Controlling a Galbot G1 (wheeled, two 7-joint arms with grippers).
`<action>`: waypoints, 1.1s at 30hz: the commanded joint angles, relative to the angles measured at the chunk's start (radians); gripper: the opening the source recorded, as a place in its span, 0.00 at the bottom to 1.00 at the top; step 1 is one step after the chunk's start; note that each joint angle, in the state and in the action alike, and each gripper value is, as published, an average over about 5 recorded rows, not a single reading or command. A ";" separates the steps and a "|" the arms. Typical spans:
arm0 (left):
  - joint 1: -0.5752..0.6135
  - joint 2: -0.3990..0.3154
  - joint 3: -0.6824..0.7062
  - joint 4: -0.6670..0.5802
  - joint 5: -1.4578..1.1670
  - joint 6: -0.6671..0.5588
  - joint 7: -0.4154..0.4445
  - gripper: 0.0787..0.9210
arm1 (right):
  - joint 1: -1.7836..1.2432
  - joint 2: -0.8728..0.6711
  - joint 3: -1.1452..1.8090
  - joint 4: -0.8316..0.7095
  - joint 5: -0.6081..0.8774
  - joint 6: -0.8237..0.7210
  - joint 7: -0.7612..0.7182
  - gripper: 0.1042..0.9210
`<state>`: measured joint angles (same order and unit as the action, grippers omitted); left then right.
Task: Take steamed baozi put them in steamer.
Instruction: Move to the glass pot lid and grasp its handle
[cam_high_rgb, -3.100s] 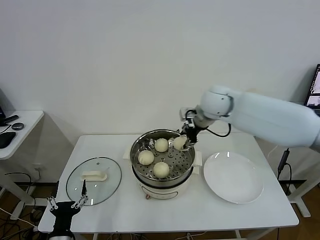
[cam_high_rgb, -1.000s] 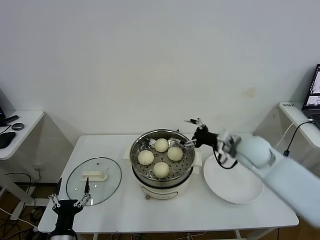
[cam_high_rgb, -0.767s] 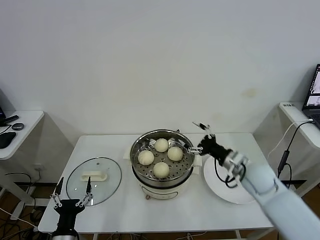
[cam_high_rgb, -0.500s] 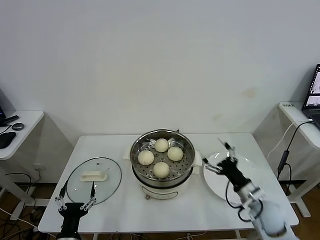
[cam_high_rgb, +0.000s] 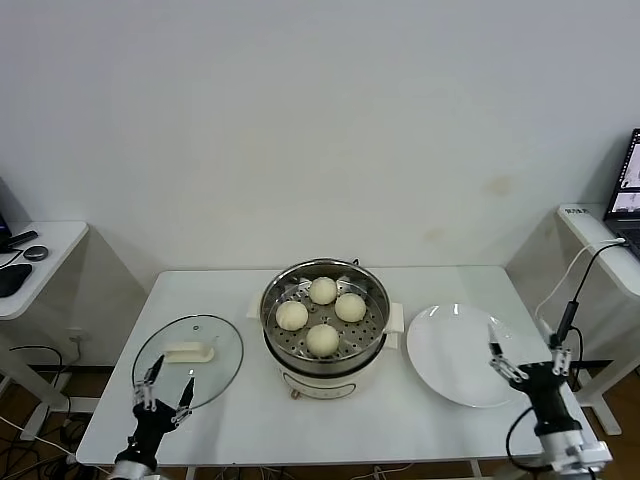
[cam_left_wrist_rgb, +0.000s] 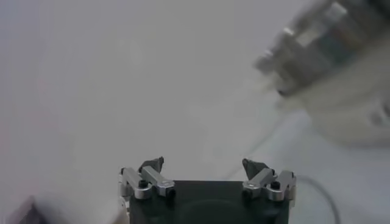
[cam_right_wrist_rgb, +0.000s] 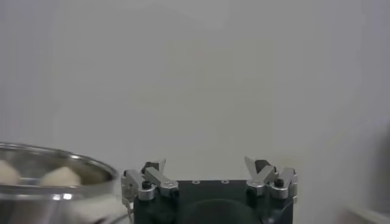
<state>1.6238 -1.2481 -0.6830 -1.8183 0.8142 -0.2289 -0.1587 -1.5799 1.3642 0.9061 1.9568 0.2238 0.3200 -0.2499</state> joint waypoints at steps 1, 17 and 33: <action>-0.275 0.113 0.039 0.324 0.546 0.034 -0.006 0.88 | -0.094 0.081 0.126 0.024 0.023 0.009 0.040 0.88; -0.462 0.164 0.116 0.484 0.494 0.032 0.003 0.88 | -0.094 0.111 0.104 0.008 -0.039 0.017 0.047 0.88; -0.551 0.151 0.161 0.554 0.468 0.033 0.024 0.87 | -0.098 0.118 0.091 -0.020 -0.079 0.026 0.041 0.88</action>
<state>1.1344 -1.1011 -0.5421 -1.3264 1.2706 -0.1978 -0.1428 -1.6740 1.4765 0.9956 1.9430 0.1600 0.3453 -0.2096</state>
